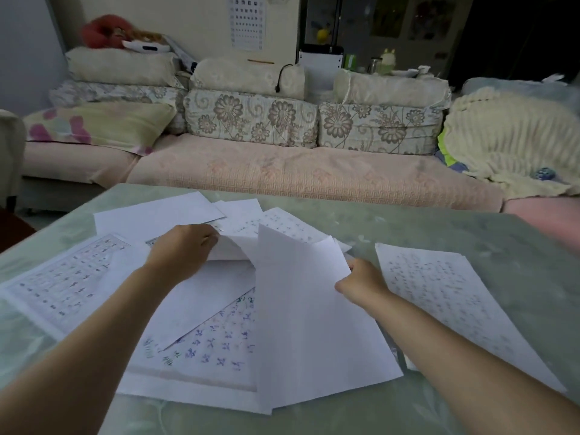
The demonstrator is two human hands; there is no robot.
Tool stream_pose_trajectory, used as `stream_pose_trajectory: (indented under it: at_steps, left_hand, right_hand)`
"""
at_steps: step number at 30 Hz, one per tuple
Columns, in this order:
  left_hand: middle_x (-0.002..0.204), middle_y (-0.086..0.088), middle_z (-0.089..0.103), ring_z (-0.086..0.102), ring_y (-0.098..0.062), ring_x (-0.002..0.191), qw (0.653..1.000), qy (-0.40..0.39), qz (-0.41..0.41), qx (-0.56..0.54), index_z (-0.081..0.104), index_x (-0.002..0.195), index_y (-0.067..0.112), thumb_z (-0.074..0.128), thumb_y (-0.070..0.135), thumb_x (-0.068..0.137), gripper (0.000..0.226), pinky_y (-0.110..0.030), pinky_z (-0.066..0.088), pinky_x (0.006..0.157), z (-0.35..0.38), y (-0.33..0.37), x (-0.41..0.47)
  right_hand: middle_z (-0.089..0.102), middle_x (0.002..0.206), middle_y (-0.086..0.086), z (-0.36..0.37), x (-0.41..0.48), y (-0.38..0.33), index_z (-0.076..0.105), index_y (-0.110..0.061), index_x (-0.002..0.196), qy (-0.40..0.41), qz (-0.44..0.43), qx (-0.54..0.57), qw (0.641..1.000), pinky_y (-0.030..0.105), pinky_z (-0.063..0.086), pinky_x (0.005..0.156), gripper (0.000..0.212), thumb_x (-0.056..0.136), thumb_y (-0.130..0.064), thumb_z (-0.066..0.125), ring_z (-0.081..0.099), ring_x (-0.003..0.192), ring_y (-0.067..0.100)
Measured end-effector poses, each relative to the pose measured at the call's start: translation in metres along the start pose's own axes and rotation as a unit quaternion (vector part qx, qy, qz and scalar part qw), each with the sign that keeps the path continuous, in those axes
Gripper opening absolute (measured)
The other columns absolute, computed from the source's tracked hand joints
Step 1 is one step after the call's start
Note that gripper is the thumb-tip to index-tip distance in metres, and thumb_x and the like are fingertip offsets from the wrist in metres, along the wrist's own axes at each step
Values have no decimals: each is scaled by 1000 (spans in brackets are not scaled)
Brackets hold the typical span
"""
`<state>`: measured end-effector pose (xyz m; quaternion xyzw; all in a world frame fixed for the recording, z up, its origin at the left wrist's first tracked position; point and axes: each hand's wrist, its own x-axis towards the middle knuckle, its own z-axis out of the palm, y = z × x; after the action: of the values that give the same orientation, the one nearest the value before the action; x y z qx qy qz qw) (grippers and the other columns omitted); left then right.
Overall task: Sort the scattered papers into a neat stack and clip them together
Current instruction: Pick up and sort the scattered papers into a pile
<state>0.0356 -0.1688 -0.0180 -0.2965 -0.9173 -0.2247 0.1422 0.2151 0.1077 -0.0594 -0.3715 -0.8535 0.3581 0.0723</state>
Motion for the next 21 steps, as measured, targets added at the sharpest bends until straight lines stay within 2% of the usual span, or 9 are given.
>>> stream_pose_trajectory:
  at_steps: [2,4,6,8,11,14,16,18,21]
  left_hand:
    - [93,-6,72,63,-33,86,997,74,7,9,70,102,20,52,26,97,19,-33,46,67,-20,3,-14]
    - [94,-7,71,63,-34,85,992,123,18,4,68,105,18,52,23,98,18,-33,43,65,-39,5,-26]
    - [92,-7,71,63,-32,83,990,131,45,-15,67,103,16,53,22,97,16,-35,48,66,-53,5,-38]
    - [90,-4,70,64,-30,82,994,79,67,-28,67,98,17,56,22,96,12,-36,50,68,-61,5,-53]
    - [86,-2,70,65,-31,80,996,45,70,-18,67,96,19,58,24,95,10,-35,50,66,-67,4,-72]
    - [88,-10,69,63,-34,81,991,124,16,-43,66,102,14,55,25,97,16,-35,46,64,-87,5,-77]
    - [79,-6,65,60,-32,76,981,152,-35,-117,64,99,15,52,26,99,16,-34,42,61,-103,7,-73]
    - [77,-5,64,60,-33,74,952,173,-75,-243,64,92,17,54,26,97,14,-41,48,65,-117,8,-69]
    - [84,-12,70,62,-31,76,869,176,-147,-438,68,90,18,58,29,93,15,-47,54,72,-122,13,-68]
  right_hand:
    - [63,108,5,1,-10,-3,54,-18,123,22,-1,-82,996,26,47,62,48,76,-16,58,63,96,28]
    - [46,135,11,3,-24,-4,41,-18,141,64,-56,-225,971,35,48,89,64,80,-20,60,50,120,33]
    - [36,149,8,7,-38,-7,36,-29,149,93,-234,-270,929,39,42,101,75,79,-11,56,42,129,35]
    - [40,152,3,13,-49,-14,46,-35,144,9,-365,-242,899,38,36,108,66,85,-7,48,41,134,31]
    - [34,156,-2,23,-64,-19,43,-38,146,-115,-302,-301,897,38,27,113,46,101,-30,37,33,141,24]
    - [28,158,0,24,-74,-21,35,-35,150,-127,-250,-343,897,42,26,113,49,102,-45,34,29,142,25]
    - [27,159,1,23,-76,-25,33,-32,151,-120,-244,-329,904,42,24,115,54,101,-49,37,28,144,25]
    - [25,161,-2,20,-77,-31,29,-30,153,-113,-238,-257,930,40,22,118,63,98,-54,44,26,146,22]
    - [27,158,-10,11,-83,-50,27,-35,153,-145,-205,36,967,36,27,116,81,85,-60,63,28,146,13]
